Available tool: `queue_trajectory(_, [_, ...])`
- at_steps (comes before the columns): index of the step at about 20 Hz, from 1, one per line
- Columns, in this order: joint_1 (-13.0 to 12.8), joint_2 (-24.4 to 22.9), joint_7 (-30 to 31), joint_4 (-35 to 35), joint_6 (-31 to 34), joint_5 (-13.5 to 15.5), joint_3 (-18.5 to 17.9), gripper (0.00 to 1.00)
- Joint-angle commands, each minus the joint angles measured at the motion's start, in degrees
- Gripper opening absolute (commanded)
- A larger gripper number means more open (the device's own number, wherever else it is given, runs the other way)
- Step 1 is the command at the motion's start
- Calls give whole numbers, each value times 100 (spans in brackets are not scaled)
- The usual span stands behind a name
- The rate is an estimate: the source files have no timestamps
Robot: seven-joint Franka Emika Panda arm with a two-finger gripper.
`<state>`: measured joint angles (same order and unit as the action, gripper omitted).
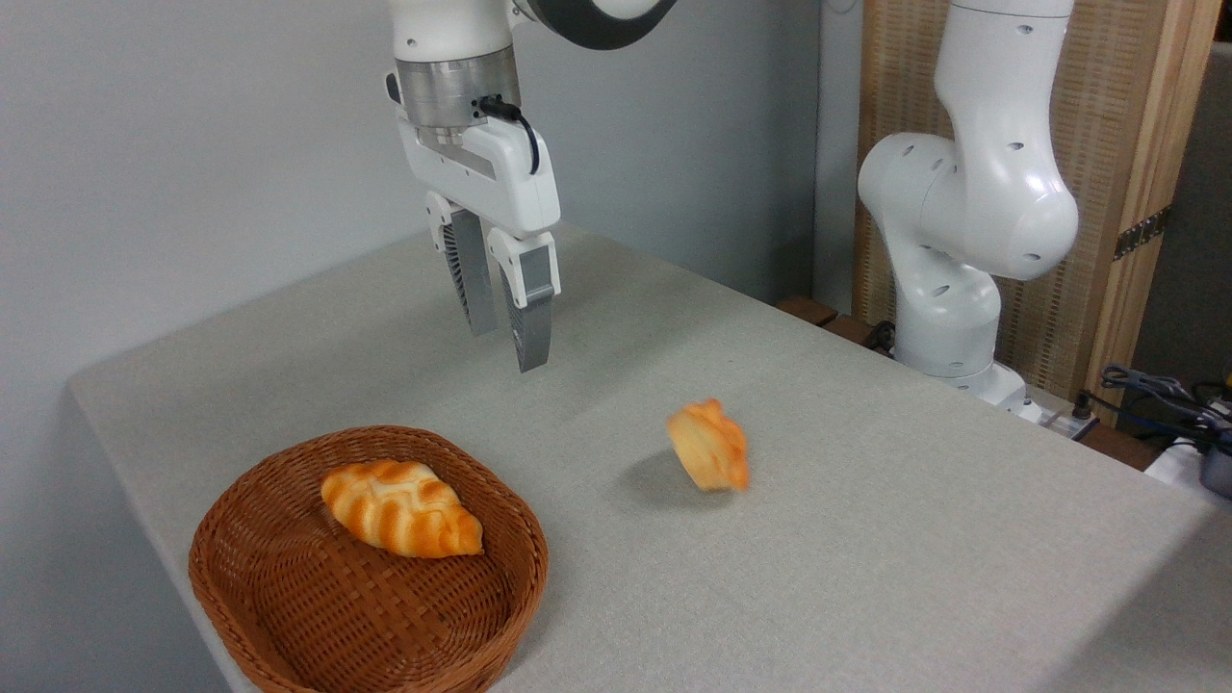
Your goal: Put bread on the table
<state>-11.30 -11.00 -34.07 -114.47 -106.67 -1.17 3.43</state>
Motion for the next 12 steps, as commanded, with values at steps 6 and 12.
queue_trajectory(6, [-39, -78, -126, -6, 102, 135, -115, 100])
queue_trajectory(12, [57, 27, 311, 108, 111, 126, -124, 100])
